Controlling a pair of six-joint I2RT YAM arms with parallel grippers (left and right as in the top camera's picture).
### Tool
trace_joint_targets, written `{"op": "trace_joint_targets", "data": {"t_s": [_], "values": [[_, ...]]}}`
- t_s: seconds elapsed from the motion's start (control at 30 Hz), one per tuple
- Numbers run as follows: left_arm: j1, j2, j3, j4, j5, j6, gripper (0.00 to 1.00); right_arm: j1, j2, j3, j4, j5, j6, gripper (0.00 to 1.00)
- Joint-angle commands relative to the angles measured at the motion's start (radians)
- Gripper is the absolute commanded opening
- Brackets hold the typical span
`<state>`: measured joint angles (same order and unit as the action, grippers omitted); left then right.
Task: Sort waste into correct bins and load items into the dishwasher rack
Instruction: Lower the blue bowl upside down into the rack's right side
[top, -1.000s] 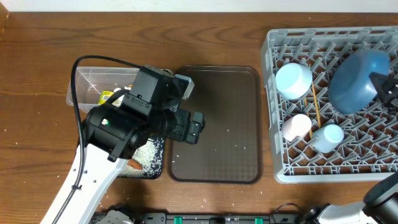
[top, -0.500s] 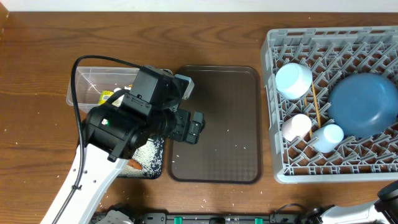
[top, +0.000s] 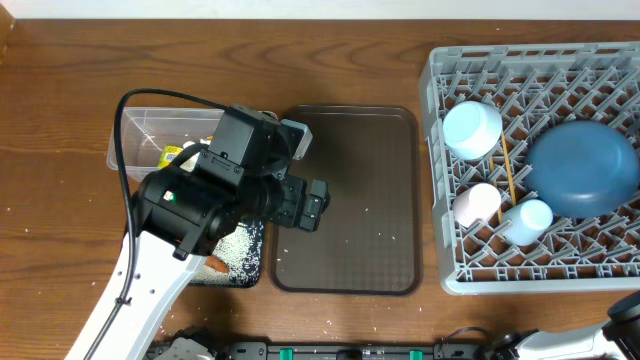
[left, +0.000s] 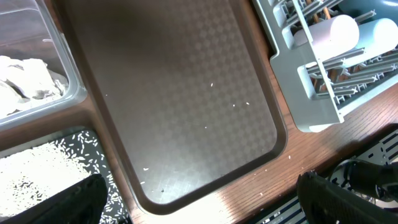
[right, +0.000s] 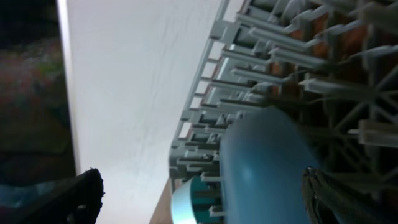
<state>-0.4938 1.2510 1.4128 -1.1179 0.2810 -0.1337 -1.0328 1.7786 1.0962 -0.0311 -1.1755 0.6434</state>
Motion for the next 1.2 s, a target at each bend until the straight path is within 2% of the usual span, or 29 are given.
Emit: {"op": "trace_joint_targets", "data": {"t_s": [0.0, 0.3, 0.67, 0.93, 1.03, 1.17], "values": [[-0.002, 0.004, -0.005, 0.0, -0.013, -0.001, 1.0, 0.002, -0.006, -0.002, 0.015, 0.036, -0.011, 0.99], [-0.002, 0.004, -0.005, 0.0, -0.013, -0.001, 1.0, 0.101, -0.006, -0.001, 0.107, 0.042, -0.017, 0.99], [-0.002, 0.004, -0.005, 0.0, -0.013, -0.001, 1.0, 0.393, -0.006, -0.001, 0.077, 0.099, -0.139, 0.99], [-0.002, 0.004, -0.005, 0.0, -0.013, -0.001, 1.0, 0.528, -0.01, 0.051, -0.182, 0.34, -0.365, 0.99], [-0.002, 0.004, -0.005, 0.0, -0.013, -0.001, 1.0, 0.55, -0.018, 0.134, -0.318, 0.406, -0.441, 0.99], [-0.002, 0.004, -0.005, 0.0, -0.013, -0.001, 1.0, 0.597, -0.038, 0.292, -0.575, 0.657, -0.557, 0.99]]}}
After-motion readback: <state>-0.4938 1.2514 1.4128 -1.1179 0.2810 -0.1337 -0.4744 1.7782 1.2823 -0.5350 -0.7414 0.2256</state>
